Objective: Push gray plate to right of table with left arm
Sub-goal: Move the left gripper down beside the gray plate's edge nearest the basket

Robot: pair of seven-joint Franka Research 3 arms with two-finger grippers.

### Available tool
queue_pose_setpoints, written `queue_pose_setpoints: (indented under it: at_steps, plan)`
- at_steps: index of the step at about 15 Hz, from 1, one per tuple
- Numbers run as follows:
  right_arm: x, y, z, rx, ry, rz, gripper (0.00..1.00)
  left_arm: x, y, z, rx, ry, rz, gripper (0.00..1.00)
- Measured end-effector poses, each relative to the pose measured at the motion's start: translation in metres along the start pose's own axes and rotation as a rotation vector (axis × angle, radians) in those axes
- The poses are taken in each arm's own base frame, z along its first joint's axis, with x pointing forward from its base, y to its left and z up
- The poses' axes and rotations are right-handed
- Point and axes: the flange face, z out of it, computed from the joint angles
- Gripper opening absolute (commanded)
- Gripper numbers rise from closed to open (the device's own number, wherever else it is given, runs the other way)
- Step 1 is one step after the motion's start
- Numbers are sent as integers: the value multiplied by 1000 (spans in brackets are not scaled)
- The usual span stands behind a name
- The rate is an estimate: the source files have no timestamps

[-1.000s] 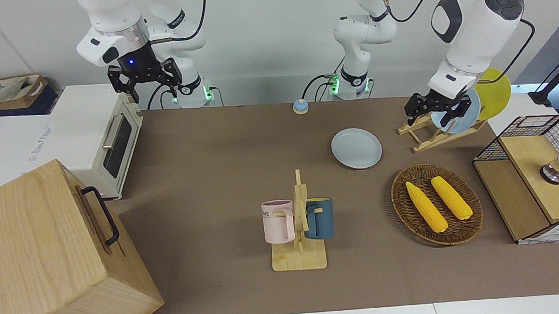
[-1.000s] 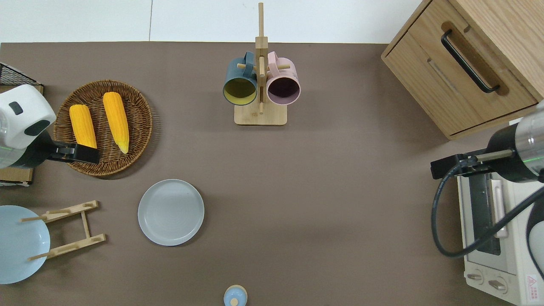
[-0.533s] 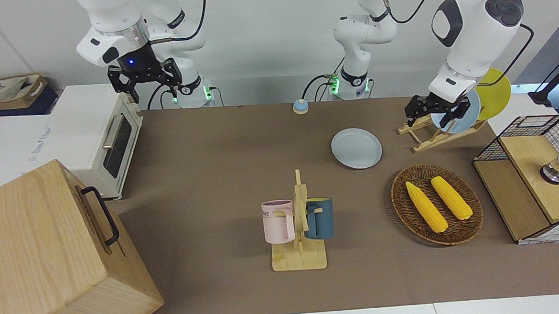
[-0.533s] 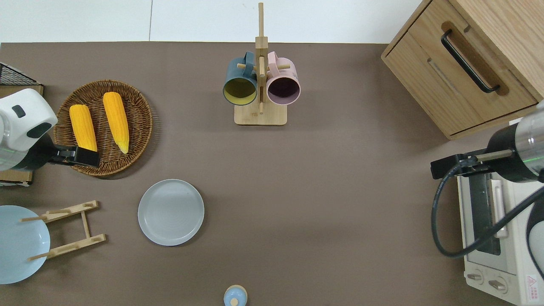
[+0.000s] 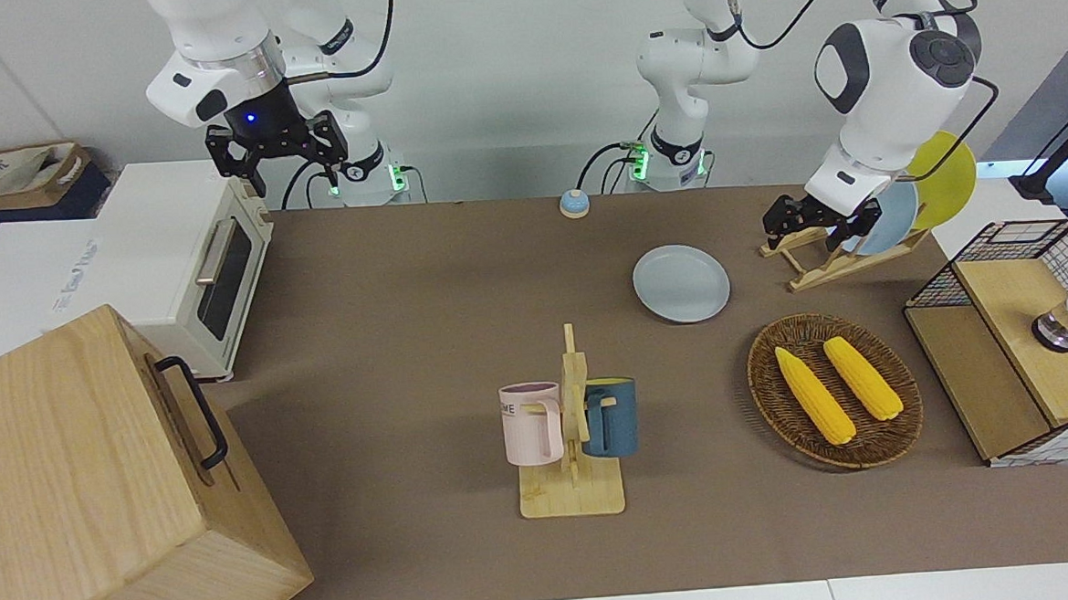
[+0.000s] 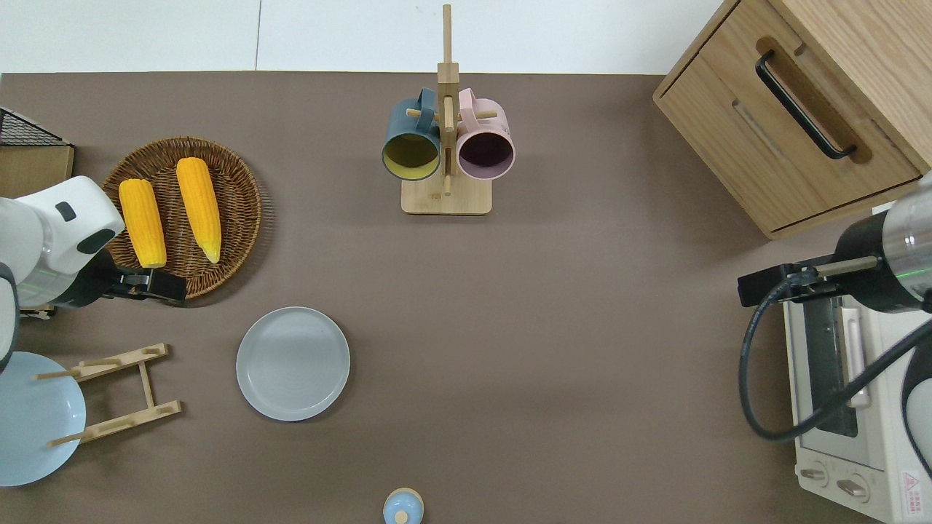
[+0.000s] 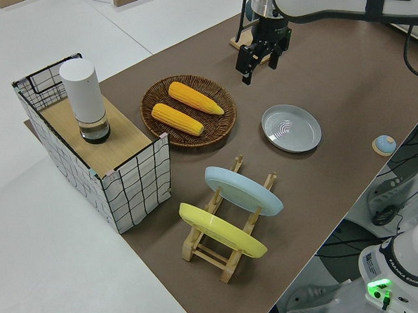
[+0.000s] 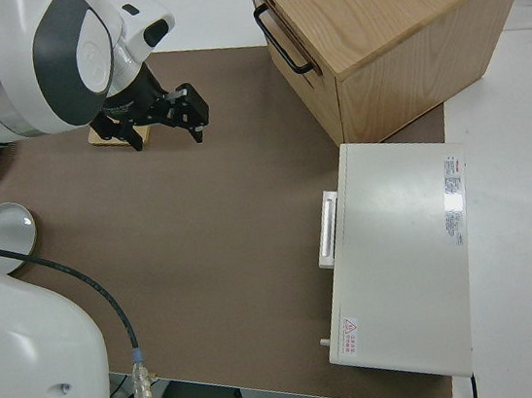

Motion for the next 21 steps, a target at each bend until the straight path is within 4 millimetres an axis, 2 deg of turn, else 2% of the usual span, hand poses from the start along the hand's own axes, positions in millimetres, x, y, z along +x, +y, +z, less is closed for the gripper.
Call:
queue_pose_setpoints:
  at_steps: [8, 21]
  plan:
    - [0, 0, 0, 0, 0, 0, 983, -15, 0, 55, -16, 30, -12, 998]
    - [0, 0, 0, 0, 0, 0, 983, -55, 7, 149, -30, 78, -35, 991]
